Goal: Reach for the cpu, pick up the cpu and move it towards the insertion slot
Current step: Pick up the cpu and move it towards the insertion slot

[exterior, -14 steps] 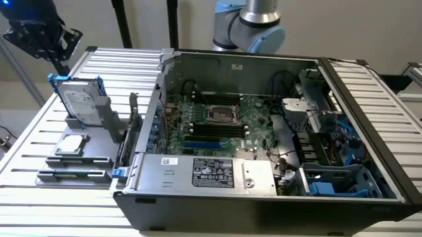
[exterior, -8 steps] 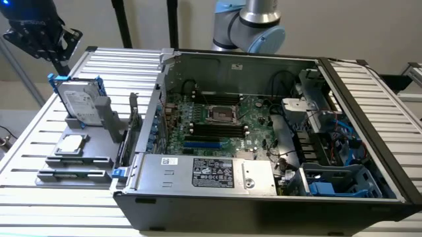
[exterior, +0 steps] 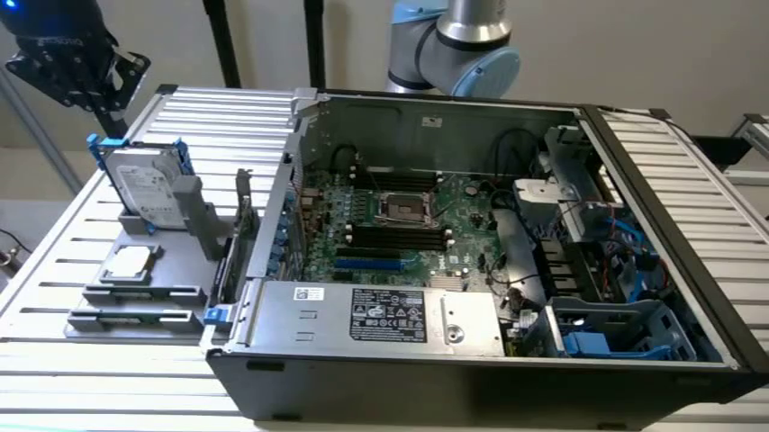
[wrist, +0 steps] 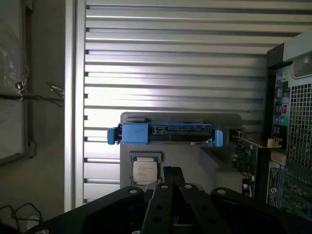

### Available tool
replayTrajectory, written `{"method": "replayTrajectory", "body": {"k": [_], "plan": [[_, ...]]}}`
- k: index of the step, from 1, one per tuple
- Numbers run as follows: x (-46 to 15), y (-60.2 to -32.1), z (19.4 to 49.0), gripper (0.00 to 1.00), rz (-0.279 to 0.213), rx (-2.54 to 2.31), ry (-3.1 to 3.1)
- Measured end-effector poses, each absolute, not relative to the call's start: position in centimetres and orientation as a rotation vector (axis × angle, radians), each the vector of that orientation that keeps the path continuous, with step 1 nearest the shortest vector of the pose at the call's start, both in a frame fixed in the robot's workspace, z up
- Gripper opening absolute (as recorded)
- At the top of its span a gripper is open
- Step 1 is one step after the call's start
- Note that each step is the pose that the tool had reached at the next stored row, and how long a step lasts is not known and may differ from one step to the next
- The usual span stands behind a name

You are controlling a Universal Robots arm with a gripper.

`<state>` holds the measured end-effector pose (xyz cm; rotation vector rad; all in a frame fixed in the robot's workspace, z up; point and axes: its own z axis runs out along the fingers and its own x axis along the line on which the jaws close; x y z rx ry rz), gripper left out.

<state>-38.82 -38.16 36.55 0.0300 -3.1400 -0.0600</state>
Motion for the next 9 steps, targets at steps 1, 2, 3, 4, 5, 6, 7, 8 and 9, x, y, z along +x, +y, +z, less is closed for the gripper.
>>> {"method": "replayTrajectory", "body": {"k": [1, 2, 3, 4, 5, 6, 7, 8, 9], "plan": [[-38.82, -38.16, 36.55, 0.11, -0.06, 0.03, -3.14], [-38.82, -38.16, 36.55, 0.11, -0.06, 0.03, -3.14], [-38.82, -38.16, 36.55, 0.11, -0.06, 0.03, -3.14], [-38.82, -38.17, 36.55, 0.11, -0.06, 0.03, -3.14], [-38.85, -38.25, 36.55, 0.11, -0.06, 0.03, -3.14], [-38.9, -38.35, 36.52, 0.11, -0.06, 0.03, -3.14], [-39.02, -38.45, 36.48, 0.11, -0.06, 0.03, -3.14], [-39.21, -38.61, 36.44, 0.11, -0.06, 0.03, -3.14], [-39.39, -38.81, 36.4, 0.11, -0.06, 0.03, -3.14]]}}
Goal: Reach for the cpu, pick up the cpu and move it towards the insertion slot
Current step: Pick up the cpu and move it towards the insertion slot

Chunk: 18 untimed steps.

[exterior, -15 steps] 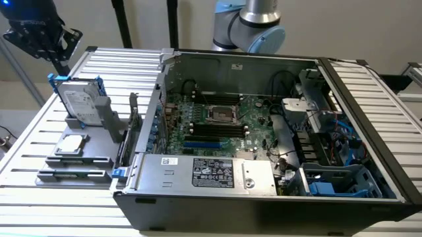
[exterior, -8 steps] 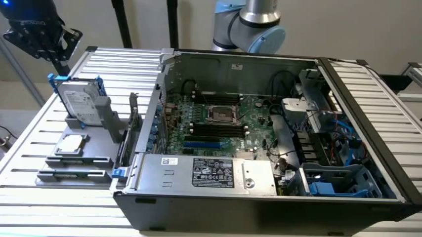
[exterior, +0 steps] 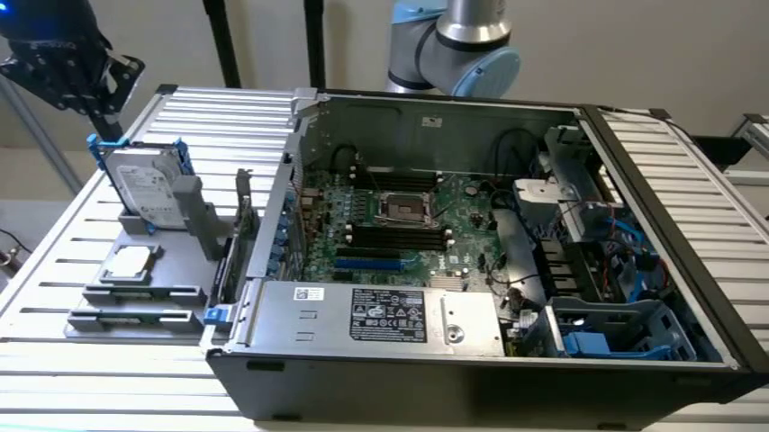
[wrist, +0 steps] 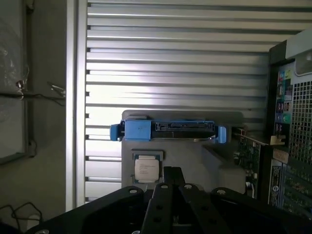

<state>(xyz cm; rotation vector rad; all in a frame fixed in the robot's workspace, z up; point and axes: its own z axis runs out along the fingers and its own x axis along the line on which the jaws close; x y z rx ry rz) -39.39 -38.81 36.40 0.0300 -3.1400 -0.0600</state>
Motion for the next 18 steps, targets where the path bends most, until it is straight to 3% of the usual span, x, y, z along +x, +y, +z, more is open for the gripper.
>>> {"method": "replayTrajectory", "body": {"k": [18], "plan": [[-41.5, -41.4, 34.9, 0.11, -0.06, 0.032, -3.122]]}}
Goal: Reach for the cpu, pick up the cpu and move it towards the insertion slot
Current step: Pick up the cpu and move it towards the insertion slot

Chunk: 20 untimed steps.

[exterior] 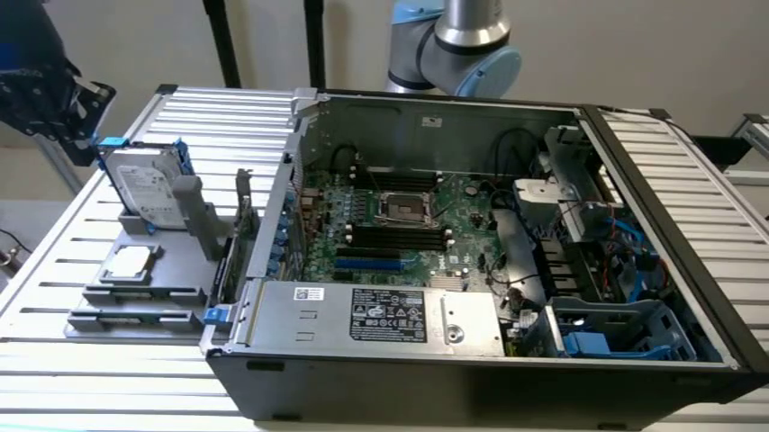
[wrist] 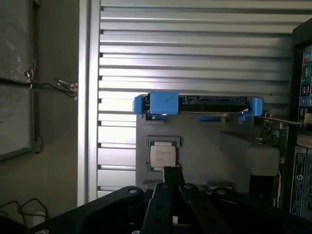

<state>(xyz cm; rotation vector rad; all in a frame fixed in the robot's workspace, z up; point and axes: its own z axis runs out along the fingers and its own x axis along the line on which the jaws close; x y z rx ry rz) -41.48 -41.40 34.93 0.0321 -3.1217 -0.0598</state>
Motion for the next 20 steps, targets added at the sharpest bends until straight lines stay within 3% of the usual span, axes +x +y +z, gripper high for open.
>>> {"method": "replayTrajectory", "body": {"k": [15, 16, 17, 20], "plan": [[-41.9, -42.0, 33.7, 0.11, -0.057, 0.065, -3.119], [-41.9, -42.0, 33.7, 0.18, -0.057, 0.065, -3.119], [-41.9, -42.0, 33.6, 0.18, -0.057, 0.065, -3.119], [-41.9, -42.0, 33.5, 0.3, -0.057, 0.065, -3.12]]}}
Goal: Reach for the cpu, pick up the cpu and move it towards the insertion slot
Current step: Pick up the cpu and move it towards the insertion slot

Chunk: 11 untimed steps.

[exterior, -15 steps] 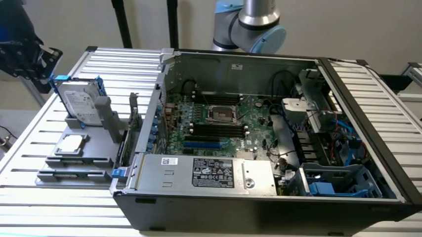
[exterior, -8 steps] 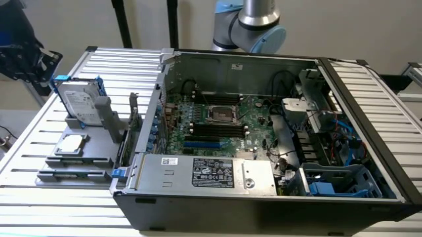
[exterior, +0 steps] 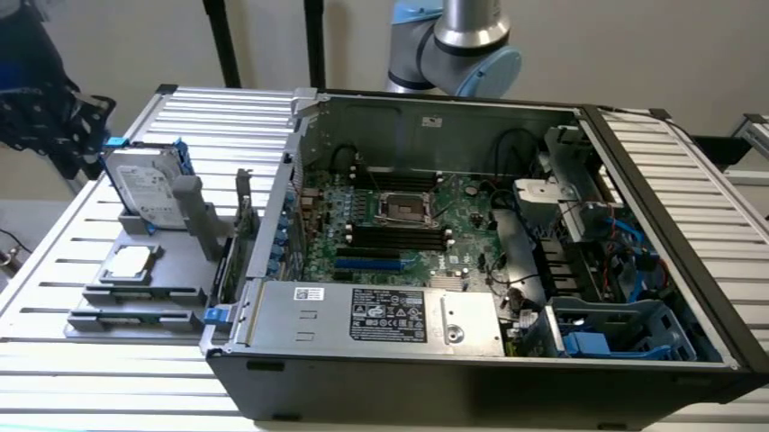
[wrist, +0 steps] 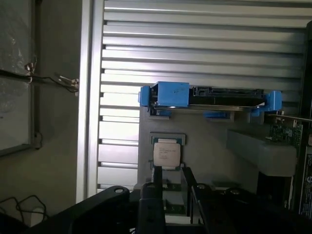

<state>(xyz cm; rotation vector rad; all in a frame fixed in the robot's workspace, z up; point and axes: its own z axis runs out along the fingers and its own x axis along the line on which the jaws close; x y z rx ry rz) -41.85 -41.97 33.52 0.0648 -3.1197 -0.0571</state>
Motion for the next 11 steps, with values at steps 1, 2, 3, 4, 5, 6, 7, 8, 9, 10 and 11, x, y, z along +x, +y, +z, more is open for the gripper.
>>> {"method": "replayTrajectory", "body": {"k": [1, 2, 3, 4, 5, 6, 7, 8, 9, 10, 11], "plan": [[-41.9, -42.0, 33.5, 0.36, -0.057, 0.065, -3.12], [-41.9, -42.0, 33.4, 0.36, -0.057, 0.065, -3.12], [-41.9, -42.0, 33.3, 0.47, -0.057, 0.065, -3.12], [-41.9, -42.0, 33.2, 0.47, -0.057, 0.065, -3.119], [-41.9, -42.0, 33.1, 0.53, -0.057, 0.065, -3.12], [-41.9, -42.0, 33.0, 0.53, -0.057, 0.065, -3.12], [-41.9, -42.0, 32.8, 0.53, -0.057, 0.065, -3.12], [-41.9, -42.0, 32.7, 0.6, -0.057, 0.065, -3.12], [-41.9, -42.0, 32.5, 0.6, -0.057, 0.065, -3.12], [-41.9, -42.0, 32.3, 0.6, -0.056, 0.064, -3.12], [-41.9, -42.0, 32.1, 0.6, -0.057, 0.062, -3.121]]}}
